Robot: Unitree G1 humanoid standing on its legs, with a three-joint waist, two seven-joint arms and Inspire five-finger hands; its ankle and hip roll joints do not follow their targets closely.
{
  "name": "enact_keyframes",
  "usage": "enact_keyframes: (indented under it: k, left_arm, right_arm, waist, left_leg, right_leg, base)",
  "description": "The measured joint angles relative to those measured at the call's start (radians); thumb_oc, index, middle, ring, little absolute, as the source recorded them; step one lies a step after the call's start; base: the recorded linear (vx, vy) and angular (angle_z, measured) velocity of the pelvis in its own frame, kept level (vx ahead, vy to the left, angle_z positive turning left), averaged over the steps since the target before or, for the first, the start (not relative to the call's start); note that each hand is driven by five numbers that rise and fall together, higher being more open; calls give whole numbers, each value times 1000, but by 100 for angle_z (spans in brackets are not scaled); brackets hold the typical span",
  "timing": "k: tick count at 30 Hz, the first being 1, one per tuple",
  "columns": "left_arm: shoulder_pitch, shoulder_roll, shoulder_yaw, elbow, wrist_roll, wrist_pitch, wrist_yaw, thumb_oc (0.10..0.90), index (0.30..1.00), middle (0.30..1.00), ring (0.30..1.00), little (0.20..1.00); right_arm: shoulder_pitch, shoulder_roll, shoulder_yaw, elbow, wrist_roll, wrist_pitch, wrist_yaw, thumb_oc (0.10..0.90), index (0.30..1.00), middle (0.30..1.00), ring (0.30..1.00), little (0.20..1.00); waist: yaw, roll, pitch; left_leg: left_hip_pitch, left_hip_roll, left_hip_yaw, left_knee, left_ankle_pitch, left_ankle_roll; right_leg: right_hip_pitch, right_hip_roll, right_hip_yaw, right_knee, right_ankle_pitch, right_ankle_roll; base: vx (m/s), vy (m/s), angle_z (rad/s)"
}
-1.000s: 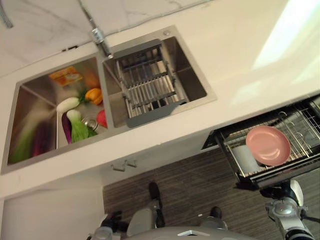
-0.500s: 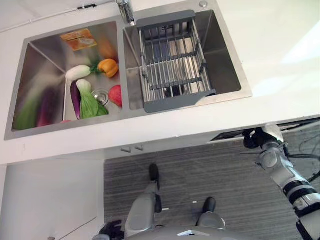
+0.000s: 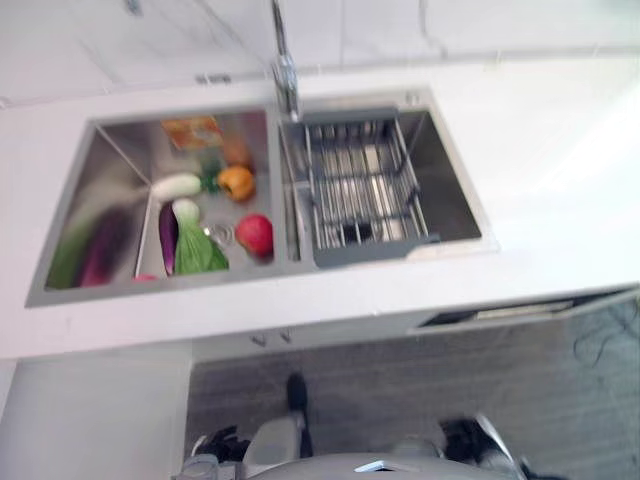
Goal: Place the dishes in the dishwasher.
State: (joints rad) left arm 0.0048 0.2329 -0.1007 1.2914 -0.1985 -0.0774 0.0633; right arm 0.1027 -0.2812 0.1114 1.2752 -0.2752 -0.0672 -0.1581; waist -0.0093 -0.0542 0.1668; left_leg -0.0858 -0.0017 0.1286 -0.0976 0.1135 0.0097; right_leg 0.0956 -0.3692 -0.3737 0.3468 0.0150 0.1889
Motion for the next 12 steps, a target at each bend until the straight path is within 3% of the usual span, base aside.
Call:
enact_keyframes:
  k: [1,2,4,5,7,8,10,12]
  left_arm:
    - [-37,13,-33,0,-8,0,-4,800,900,900,900,900]
    - [-69,12,-65,-7,-9,-3,-7,800,900,900,900,900]
    - [-97,-8,-132,-19,-2,-1,-27,800,900,900,900,900]
    - [-100,-17,-152,-19,10,0,-39,800,900,900,900,900]
    - [-111,-33,-195,-21,39,2,-52,800,900,900,900,900]
    - [-116,-36,-207,-21,58,-2,-68,800,900,900,900,900]
    - [-135,-43,-204,-10,77,0,-73,800,900,900,900,900]
    - [-127,-49,-192,-7,81,-1,-76,800,900,900,900,900]
  right_arm:
    - [7,10,-27,64,42,9,2,800,900,900,900,900]
    - [18,4,-53,100,85,21,1,800,900,900,900,900]
    - [35,-11,-50,128,148,49,-3,800,900,900,900,900]
    - [29,-8,-42,133,177,54,-3,800,900,900,900,900]
    - [25,22,-21,98,239,54,5,800,900,900,900,900]
    - [23,48,-6,64,254,47,24,800,900,900,900,900]
    - [-12,73,49,30,278,44,41,800,900,900,900,900]
    - [-25,86,87,16,277,36,52,800,900,900,900,900]
  waist:
    - [-8,-4,-15]
    - [-21,-18,-19]
    - [-45,-12,-14]
    - [-51,8,-9]
    - [-64,34,-7]
    - [-77,48,-9]
    - [-88,59,-4]
    - [-92,63,-8]
  left_leg:
    - [-1,-8,1,3,-15,13]
    - [-2,-37,13,37,-22,61]
    - [35,-55,-3,27,-27,75]
    - [64,-54,-10,6,-29,84]
    - [104,-42,-6,6,-54,103]
    - [114,-41,-4,6,-57,97]
    - [132,-47,1,7,-65,90]
    - [157,-69,-1,6,-83,98]
  right_leg:
    - [-42,-3,52,85,46,-30]
    - [-95,-27,119,187,96,-38]
    - [-170,-12,307,339,197,-6]
    - [-188,10,351,348,141,3]
    - [-242,60,341,269,-6,-27]
    - [-273,99,327,126,-48,-43]
    - [-296,145,308,-112,-35,-22]
    - [-283,144,283,-154,6,6]
  base:
    - [90,259,100]
    - [93,192,113]
    - [124,128,66]
    - [123,62,4]
    - [110,-50,-12]
    - [81,-93,-6]
    - [53,-75,6]
    - [12,-36,39]
